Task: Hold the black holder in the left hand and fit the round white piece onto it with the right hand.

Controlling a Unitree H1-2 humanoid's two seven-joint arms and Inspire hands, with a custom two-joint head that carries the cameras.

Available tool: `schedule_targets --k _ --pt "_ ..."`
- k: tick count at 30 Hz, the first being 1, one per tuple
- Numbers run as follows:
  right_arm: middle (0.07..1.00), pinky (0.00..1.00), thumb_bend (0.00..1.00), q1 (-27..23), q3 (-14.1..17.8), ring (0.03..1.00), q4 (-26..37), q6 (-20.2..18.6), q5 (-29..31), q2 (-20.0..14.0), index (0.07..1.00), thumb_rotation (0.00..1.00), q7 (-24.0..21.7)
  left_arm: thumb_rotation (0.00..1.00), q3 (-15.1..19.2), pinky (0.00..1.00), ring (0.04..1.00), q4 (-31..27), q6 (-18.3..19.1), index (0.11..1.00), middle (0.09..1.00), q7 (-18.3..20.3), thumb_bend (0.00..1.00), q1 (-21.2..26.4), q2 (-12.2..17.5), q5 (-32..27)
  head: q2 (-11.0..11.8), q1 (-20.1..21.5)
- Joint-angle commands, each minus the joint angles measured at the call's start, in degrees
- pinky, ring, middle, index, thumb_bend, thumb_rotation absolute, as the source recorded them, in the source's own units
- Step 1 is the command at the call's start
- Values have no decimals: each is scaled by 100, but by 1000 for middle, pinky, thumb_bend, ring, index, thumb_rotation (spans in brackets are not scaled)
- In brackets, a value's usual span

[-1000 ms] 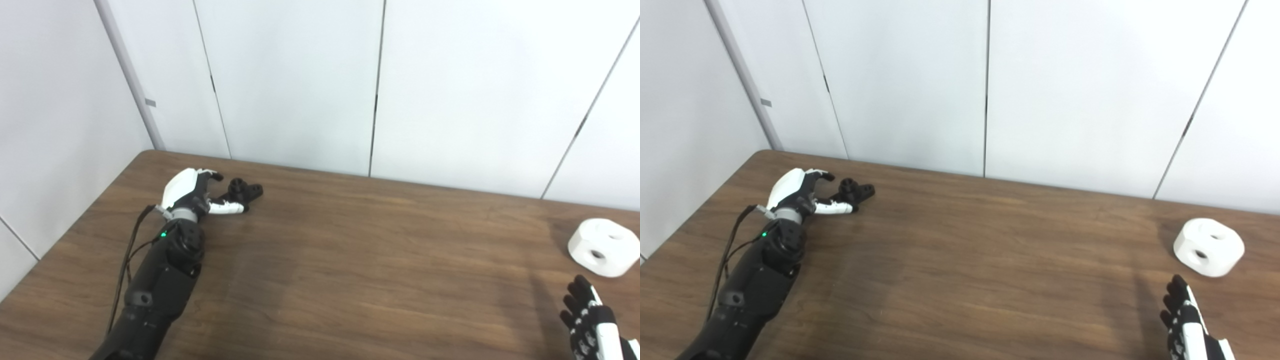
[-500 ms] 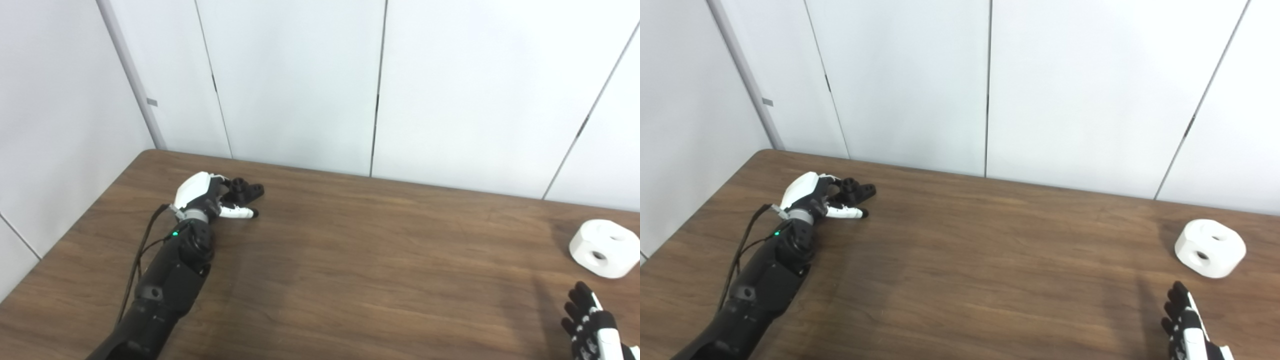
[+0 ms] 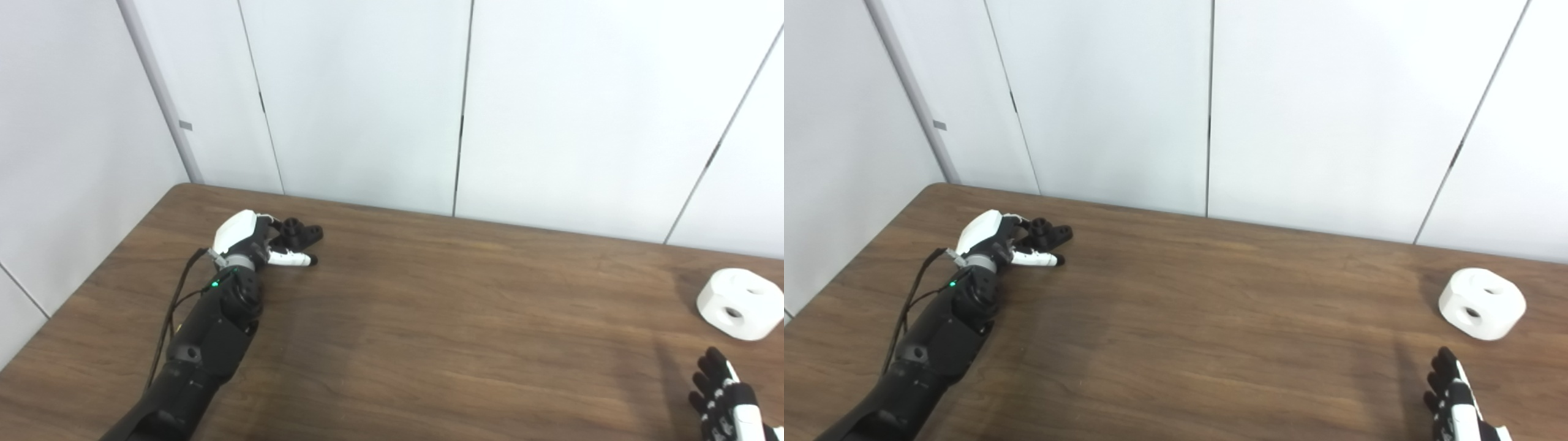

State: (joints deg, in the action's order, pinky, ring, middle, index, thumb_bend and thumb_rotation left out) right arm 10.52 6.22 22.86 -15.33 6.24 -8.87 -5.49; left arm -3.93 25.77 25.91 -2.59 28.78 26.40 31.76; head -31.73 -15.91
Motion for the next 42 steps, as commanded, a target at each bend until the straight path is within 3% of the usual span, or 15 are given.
schedule_targets --k 1,10,15,16,19,23,33,42 --pt "1000 1000 495 -53 50 1000 221 83 92 -15 1000 1000 13 261 30 1000 1000 -21 -14 744 937 -146 913 251 220 50 -8 -5" --pt "1000 1000 493 -46 59 1000 183 111 59 -38 1000 1000 26 264 4 1000 991 -98 8 715 919 -131 905 171 277 77 -22 -46" --pt "1000 1000 497 -18 72 1000 190 130 106 -55 1000 1000 -5 167 168 1000 975 -107 -96 582 877 -303 882 124 205 -79 -26 -40" --pt "1000 1000 491 -15 76 1000 196 120 116 -55 1000 1000 -6 109 174 1000 968 -67 -128 527 866 -342 671 125 200 -93 -26 -40" --pt "1000 1000 495 2 79 1000 194 142 110 -72 1000 1000 -13 62 123 1000 924 52 -240 489 818 -469 541 116 208 -66 -19 -32" --pt "1000 1000 507 24 103 1000 212 133 117 -80 1000 1000 -1 48 42 1000 881 144 -275 484 768 -569 523 112 190 -13 -26 -30" --pt "1000 1000 528 45 142 1000 227 100 195 -86 1000 1000 -15 47 -17 1000 871 321 -391 485 763 -709 521 135 71 -110 -31 -49" --pt "1000 1000 520 20 117 1000 210 153 85 -91 1000 1000 16 46 -138 1000 878 272 -465 486 755 -572 520 118 93 -125 -51 39"
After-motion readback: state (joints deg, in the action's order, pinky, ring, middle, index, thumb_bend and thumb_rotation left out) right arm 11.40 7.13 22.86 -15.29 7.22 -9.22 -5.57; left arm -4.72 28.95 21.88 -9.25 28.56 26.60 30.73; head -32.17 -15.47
